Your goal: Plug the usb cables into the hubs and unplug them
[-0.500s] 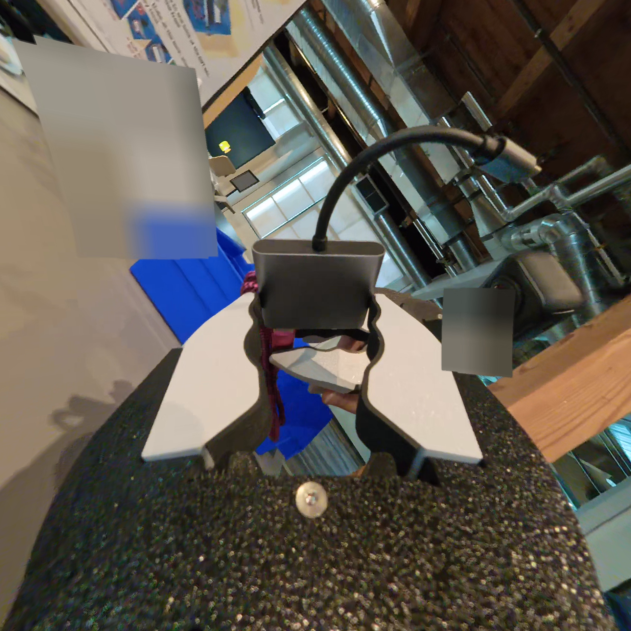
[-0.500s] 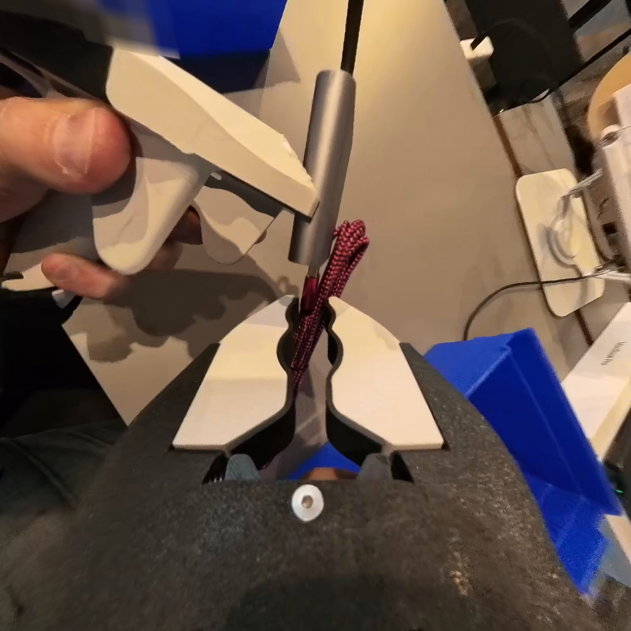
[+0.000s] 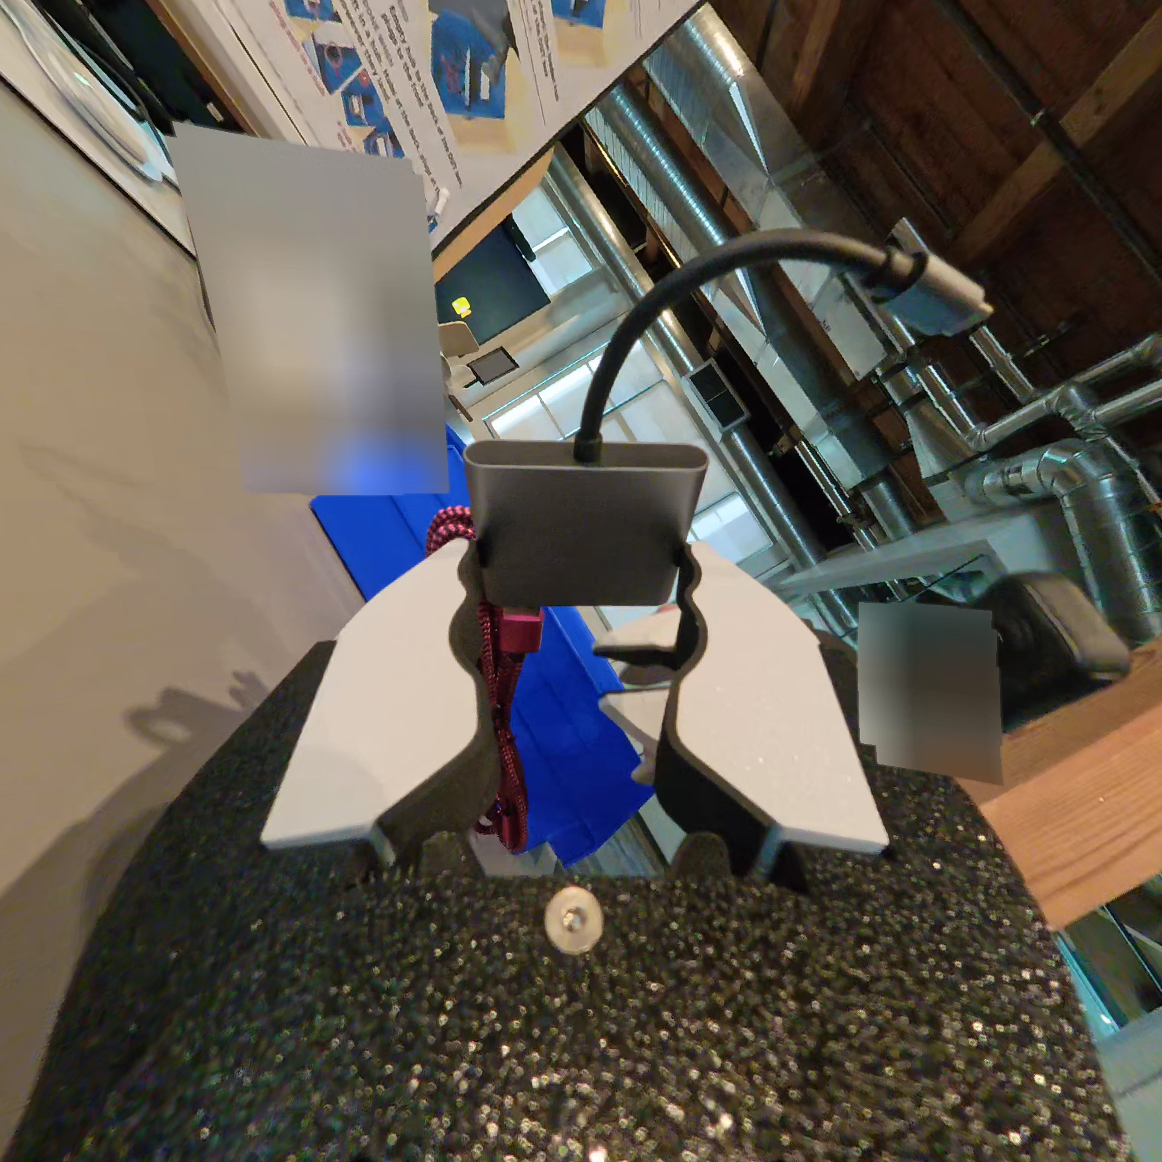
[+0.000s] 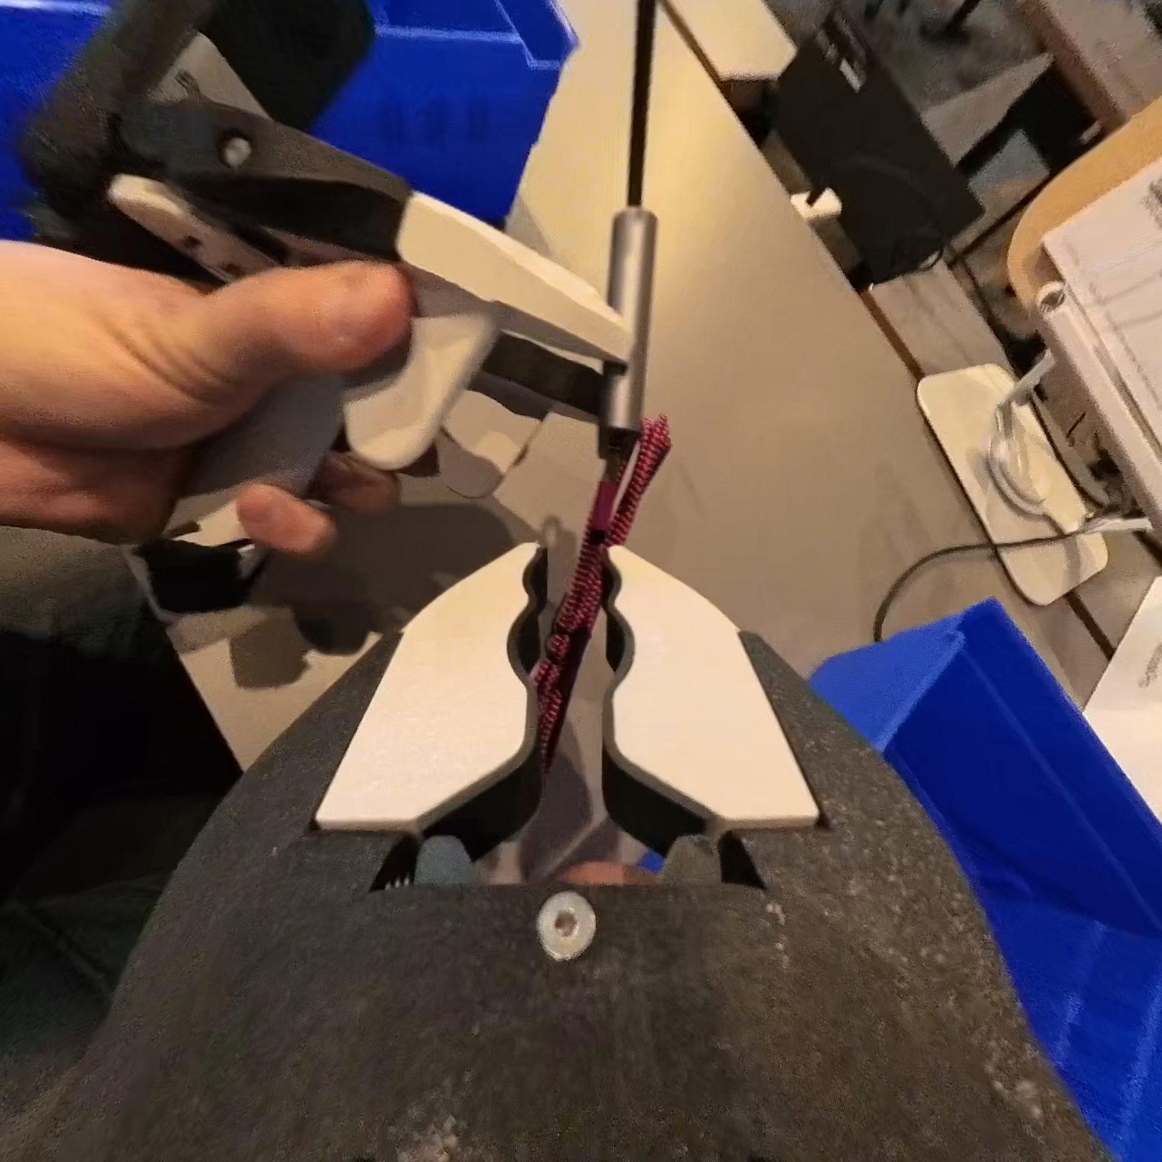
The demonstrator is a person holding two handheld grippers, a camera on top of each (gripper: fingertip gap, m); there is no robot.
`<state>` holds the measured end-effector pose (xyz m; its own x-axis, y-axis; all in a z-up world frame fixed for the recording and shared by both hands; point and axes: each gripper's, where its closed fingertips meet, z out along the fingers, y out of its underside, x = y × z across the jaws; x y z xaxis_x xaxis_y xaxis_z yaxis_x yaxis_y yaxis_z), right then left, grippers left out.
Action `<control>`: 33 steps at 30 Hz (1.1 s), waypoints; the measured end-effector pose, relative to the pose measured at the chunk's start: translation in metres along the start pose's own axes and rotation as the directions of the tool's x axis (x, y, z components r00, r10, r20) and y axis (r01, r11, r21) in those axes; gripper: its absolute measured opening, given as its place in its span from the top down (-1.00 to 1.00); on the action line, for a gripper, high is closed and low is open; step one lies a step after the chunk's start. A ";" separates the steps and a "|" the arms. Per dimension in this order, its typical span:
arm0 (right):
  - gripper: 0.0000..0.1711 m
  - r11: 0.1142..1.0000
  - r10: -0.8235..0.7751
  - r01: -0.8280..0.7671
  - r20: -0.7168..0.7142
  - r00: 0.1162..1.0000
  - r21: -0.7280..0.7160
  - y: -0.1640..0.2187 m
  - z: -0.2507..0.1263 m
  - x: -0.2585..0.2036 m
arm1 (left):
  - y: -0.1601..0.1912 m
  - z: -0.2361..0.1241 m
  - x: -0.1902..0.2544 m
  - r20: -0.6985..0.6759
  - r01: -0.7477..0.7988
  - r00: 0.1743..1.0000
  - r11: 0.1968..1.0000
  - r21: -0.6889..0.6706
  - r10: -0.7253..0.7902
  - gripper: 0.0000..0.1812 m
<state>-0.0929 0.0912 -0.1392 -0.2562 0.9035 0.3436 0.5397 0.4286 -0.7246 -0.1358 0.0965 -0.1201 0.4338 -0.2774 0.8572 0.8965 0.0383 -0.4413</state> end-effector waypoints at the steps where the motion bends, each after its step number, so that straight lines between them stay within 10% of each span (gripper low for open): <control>1: 0.82 1.000 -0.009 0.009 -0.022 1.000 0.015 -0.001 0.000 -0.002 | 0.000 0.000 0.001 -0.003 0.000 1.000 1.000 0.002 0.000 0.35; 33: 0.94 0.987 -0.159 0.157 -0.083 0.984 -0.036 -0.004 -0.001 0.015 | 0.010 0.004 0.033 -0.121 -0.079 0.990 0.990 -0.113 0.065 0.34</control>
<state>-0.0978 0.1029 -0.1303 -0.2716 0.8205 0.5030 0.5213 0.5647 -0.6398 -0.1118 0.0919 -0.0953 0.4769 -0.3888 0.7883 0.8438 -0.0486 -0.5344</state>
